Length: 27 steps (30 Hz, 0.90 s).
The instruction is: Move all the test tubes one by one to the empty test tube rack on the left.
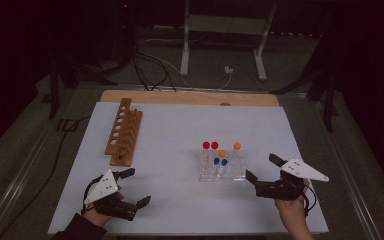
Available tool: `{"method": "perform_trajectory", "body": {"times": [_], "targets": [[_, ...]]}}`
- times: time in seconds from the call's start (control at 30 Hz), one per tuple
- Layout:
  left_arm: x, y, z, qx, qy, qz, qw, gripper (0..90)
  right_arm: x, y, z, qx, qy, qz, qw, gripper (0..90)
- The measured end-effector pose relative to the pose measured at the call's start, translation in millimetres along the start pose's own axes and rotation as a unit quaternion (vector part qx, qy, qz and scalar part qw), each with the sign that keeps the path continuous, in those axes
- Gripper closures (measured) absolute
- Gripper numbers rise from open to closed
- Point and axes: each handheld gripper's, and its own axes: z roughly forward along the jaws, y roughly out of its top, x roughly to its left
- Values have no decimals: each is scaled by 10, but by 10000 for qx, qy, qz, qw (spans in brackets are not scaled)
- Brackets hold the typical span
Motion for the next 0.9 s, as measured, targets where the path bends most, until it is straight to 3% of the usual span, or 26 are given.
{"method": "perform_trajectory", "body": {"times": [0.17,0.37,0.57,0.6,0.7,0.9], "targets": [[-2,0,1,-1,-7,0,10000,5,71,90,75,-76,124,-3,9999,0],[-4,-2,-5,-18,3,-2,10000,5,151,101,263,137,417,-25,9990,0],[-7,-1,-4,-11,-7,0,10000,5,199,84,364,290,514,-54,9982,8],[-8,0,-4,-9,-1,13,10000,5,226,72,387,343,399,-97,9986,45],[-5,0,-3,-19,-14,-11,10000,5,249,55,420,491,377,-103,9980,82],[-2,-3,-1,6,-50,-28,10000,5,295,8,509,1003,374,-174,9941,223]]}}
